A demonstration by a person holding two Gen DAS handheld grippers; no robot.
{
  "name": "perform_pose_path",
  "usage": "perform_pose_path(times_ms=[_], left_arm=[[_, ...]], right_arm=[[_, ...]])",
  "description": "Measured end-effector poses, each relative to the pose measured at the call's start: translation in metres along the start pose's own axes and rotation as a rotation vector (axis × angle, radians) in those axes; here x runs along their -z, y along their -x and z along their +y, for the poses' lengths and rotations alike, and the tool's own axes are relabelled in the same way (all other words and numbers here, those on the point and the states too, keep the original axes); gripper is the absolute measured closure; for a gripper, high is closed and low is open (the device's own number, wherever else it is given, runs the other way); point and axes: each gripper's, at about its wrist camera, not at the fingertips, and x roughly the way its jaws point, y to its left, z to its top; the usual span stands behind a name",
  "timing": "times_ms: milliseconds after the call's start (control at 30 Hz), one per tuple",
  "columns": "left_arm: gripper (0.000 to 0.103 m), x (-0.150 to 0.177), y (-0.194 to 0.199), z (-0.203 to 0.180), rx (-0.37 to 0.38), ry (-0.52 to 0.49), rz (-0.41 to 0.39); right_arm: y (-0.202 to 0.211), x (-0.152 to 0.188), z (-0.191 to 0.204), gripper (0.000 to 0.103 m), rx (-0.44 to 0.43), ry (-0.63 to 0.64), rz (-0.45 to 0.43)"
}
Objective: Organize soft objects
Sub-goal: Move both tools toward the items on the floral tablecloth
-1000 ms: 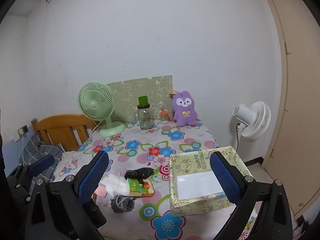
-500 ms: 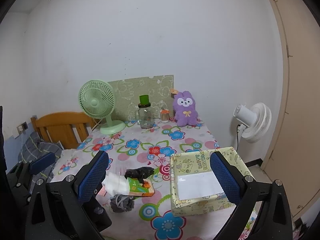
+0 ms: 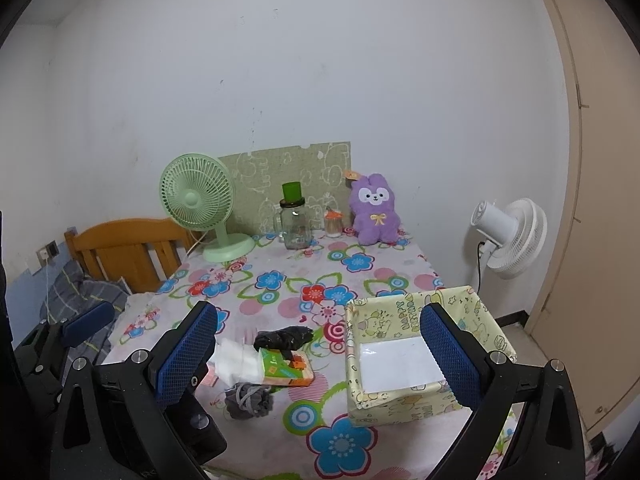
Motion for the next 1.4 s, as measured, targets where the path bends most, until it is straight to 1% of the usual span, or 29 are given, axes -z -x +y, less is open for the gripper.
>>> perform_pose_path(times_ms=[333, 500, 767, 1400], left_arm=[[0.0, -0.0006, 0.0001, 0.001, 0.004, 0.003, 0.003], [0.0, -0.0001, -0.0003, -0.0003, 0.021, 0.006, 0.02], [0.0, -0.0029, 0.0005, 0.002, 0.003, 0.003, 0.007], [0.0, -0.0066, 0.002, 0.0052, 0.005, 0.003, -0.007]], right_arm=[[-0.0002, -0.0013, -0.0004, 0.001, 0.006, 0.002, -0.006], [0.0014, -0.0024, 0.0051, 0.001, 0.01, 0.039, -0.012], [0.0005, -0.0018, 0.0067, 0.001, -0.003, 0.032, -0.012], [-0.0026, -0.0021, 0.0084, 0.001, -0.012, 0.025, -0.008]])
